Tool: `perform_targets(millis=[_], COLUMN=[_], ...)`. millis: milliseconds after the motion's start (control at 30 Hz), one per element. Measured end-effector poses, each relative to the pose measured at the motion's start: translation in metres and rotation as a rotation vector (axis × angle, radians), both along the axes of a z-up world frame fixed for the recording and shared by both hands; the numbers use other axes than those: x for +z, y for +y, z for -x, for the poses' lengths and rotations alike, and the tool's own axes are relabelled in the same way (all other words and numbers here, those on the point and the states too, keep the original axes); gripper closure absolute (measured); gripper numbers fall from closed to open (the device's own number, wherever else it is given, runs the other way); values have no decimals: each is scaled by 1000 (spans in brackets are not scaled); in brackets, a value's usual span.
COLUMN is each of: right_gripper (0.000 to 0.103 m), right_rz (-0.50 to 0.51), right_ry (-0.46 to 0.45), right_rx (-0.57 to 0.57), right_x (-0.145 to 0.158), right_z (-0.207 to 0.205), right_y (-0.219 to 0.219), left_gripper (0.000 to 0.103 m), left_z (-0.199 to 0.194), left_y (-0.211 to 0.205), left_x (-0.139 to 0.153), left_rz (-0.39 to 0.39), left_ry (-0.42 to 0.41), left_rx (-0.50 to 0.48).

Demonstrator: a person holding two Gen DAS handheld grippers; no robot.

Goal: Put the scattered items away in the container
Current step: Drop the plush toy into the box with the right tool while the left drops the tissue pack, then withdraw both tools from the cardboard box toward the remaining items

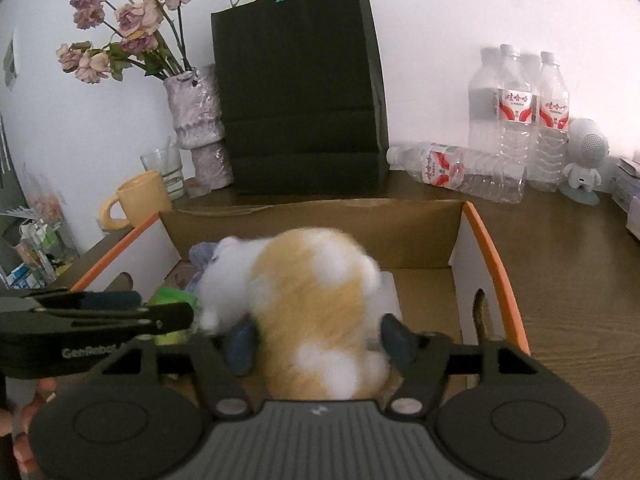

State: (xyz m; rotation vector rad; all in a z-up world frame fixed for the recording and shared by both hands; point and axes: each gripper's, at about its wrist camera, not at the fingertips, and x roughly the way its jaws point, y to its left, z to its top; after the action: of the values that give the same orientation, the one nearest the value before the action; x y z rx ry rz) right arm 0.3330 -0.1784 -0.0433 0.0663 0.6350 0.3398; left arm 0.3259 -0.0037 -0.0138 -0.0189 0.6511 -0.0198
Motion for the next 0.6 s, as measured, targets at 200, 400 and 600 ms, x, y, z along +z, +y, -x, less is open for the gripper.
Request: perform_targets(millis=[200, 400, 600], right_gripper=[17, 1, 0], right_rz=[-18, -11, -38], right_ry=[-66, -130, -179], right_rx=[30, 45, 54], right_x=[19, 41, 65], right_z=[17, 33, 65], right_y=[1, 0, -8], left_gripper=[8, 0, 0], left_z=[20, 51, 91], left_y=[0, 4, 8], left_x=[22, 40, 54], left_rz=[-26, -35, -17], left_ry=[-93, -147, -189], left_rx=[33, 75, 37])
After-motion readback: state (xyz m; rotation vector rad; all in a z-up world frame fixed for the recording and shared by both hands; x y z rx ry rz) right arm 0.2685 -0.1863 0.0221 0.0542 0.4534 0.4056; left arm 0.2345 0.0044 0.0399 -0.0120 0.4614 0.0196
